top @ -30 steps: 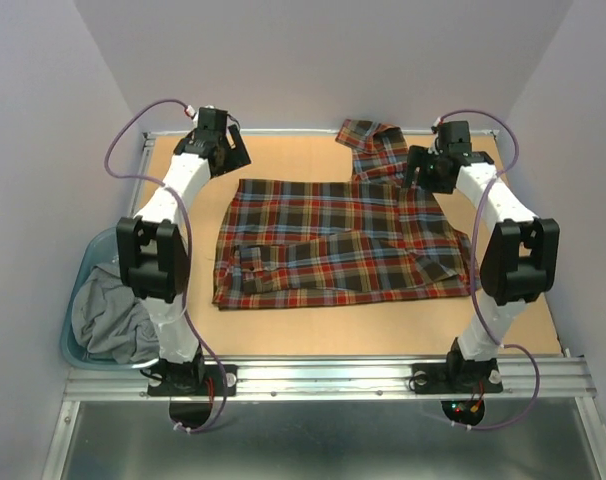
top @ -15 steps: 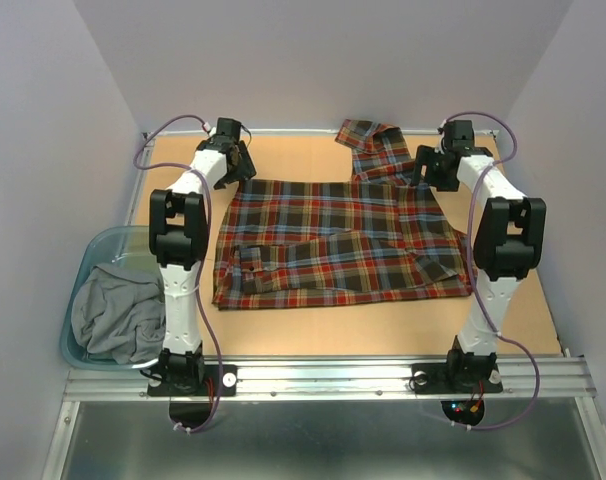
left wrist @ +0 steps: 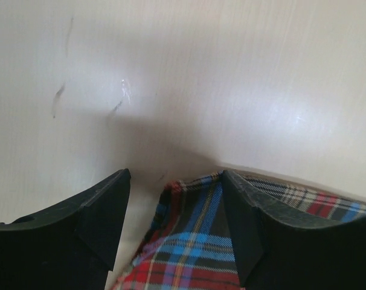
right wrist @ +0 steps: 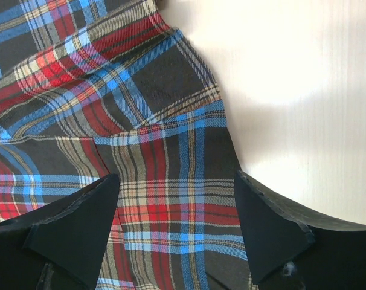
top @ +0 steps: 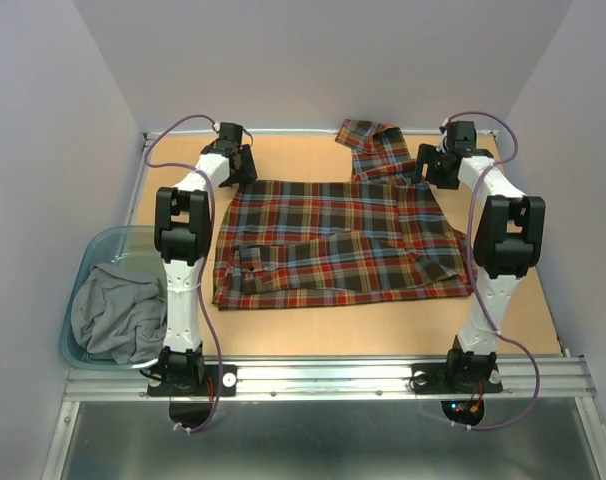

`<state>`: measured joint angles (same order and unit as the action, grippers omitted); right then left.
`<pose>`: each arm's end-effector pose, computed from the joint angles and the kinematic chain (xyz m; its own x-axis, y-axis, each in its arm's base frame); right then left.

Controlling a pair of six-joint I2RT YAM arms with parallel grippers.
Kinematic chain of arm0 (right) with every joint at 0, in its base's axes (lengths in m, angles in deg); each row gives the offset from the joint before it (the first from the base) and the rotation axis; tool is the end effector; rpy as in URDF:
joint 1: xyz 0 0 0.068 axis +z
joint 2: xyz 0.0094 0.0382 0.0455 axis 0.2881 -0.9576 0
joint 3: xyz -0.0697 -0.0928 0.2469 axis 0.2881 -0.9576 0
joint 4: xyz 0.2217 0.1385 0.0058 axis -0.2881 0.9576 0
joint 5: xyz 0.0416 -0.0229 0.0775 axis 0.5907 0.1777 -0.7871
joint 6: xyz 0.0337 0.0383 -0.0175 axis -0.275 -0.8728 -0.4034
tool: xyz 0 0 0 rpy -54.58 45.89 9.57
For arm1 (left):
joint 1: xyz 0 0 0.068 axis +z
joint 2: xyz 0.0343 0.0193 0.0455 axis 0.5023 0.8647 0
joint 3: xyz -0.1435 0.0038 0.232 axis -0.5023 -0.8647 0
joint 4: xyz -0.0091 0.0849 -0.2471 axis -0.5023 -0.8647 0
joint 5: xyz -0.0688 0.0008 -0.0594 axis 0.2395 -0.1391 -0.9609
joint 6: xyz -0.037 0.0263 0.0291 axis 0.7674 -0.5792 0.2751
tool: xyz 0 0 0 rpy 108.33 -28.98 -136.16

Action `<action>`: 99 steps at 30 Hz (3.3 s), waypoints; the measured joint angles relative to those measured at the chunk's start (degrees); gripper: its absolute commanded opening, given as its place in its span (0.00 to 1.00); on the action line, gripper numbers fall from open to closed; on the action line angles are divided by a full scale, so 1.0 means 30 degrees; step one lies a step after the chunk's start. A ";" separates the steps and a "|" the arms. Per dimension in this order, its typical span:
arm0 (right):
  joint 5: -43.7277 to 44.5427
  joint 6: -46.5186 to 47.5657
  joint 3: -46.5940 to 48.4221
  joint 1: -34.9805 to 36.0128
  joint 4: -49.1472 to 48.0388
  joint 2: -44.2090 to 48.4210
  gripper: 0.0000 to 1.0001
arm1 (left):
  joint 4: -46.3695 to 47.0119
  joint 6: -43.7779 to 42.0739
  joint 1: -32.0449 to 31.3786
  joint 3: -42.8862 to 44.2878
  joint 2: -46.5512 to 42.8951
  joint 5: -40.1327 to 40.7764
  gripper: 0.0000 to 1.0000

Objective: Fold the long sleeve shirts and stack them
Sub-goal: Fold the shirt

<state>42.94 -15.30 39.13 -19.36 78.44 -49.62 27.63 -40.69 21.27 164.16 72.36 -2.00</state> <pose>0.4653 -0.0175 0.2196 -0.7707 0.1678 -0.6147 0.0804 0.9826 0.1674 0.5237 -0.0788 0.1844 -0.6903 -0.1895 -0.6983 -0.1113 0.9814 -0.1563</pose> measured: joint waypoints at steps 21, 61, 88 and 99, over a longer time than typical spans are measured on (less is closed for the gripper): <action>-0.0423 0.0124 -0.0860 -0.0270 -0.0605 -0.0015 0.80 | 0.3978 -0.7956 0.1355 -0.1545 0.0066 -0.6003 0.61; -0.0816 0.0189 -0.1049 -0.0291 -0.0903 -0.0284 0.80 | 0.1304 -0.9442 0.2521 -0.1479 0.0066 -1.3500 0.23; -0.3424 0.1362 0.3519 -0.1107 -0.1341 -0.4634 0.45 | 0.2659 -0.7905 0.2630 -0.1639 -0.0080 -1.3311 0.00; -0.3526 0.1770 0.3490 -0.1107 -0.1319 -0.4641 0.05 | 0.2645 -0.7898 0.2630 -0.1632 -0.0080 -1.2721 0.00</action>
<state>32.36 -9.99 49.60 -22.68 74.48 -63.55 35.57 -64.38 29.16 159.26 72.12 -40.16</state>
